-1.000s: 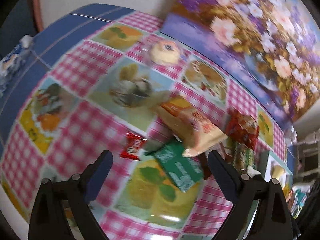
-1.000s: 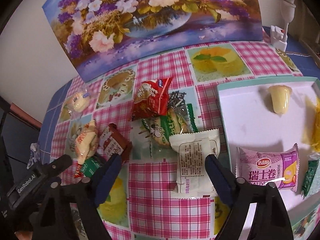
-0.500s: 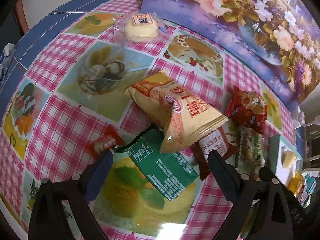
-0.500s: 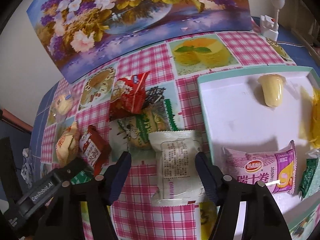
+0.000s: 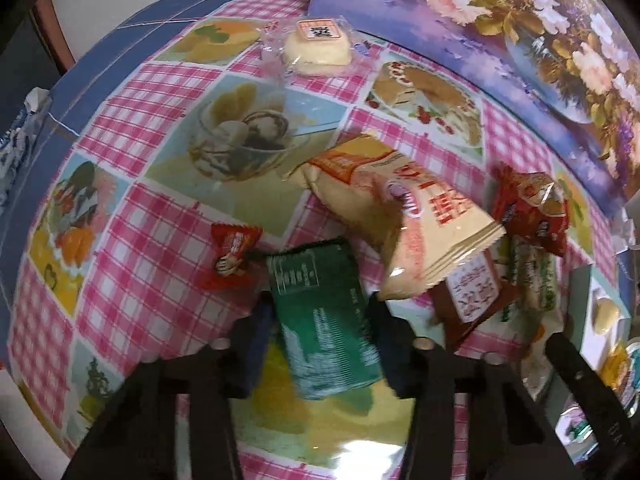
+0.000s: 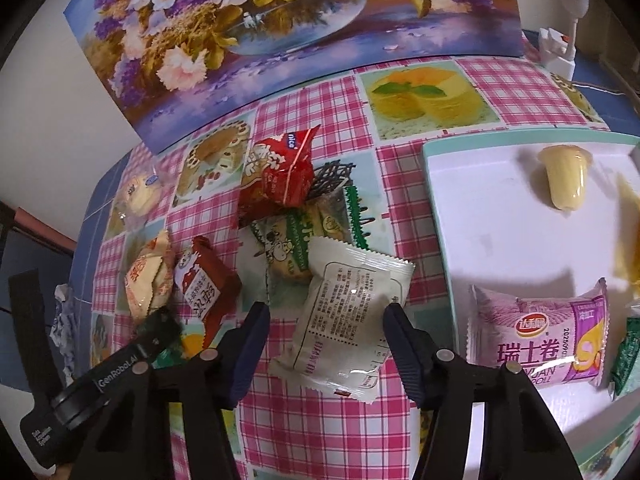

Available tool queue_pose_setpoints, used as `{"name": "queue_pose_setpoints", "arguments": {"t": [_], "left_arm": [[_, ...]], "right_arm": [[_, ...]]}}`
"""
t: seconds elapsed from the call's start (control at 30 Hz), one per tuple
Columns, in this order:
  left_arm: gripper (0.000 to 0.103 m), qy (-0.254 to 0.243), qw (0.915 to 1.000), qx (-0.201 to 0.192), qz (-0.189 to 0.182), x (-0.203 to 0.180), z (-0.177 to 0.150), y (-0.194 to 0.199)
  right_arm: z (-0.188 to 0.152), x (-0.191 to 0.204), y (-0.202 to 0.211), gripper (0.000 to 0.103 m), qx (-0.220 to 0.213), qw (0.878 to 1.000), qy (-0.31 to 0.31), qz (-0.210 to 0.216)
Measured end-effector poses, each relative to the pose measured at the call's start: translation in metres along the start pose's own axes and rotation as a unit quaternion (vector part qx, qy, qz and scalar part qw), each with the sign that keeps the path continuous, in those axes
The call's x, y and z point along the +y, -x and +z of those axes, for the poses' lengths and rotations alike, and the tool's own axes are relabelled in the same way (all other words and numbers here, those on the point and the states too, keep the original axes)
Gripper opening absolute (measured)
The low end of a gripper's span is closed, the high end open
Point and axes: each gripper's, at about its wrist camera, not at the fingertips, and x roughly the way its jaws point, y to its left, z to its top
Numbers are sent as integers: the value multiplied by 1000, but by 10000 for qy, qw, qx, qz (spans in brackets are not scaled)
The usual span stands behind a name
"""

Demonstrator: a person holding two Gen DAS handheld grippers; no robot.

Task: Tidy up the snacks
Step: 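Grasp the green packet with the left tool while the right tool grasps the white packet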

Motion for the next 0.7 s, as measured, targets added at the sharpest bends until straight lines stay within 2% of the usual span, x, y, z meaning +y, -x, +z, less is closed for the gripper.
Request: {"name": "queue_pose_setpoints", "arguments": {"t": [0.13, 0.37, 0.7], "left_arm": [[42, 0, 10000, 1, 33, 5, -1, 1], [42, -113, 9999, 8, 127, 13, -3, 3], [42, -389, 9984, 11, 406, -5, -1, -4]], "right_arm": [[-1, -2, -6, 61, 54, 9996, 45, -256], [-5, -1, -13, 57, 138, 9994, 107, -301], [-10, 10, -23, 57, 107, 9965, 548, -625]]}}
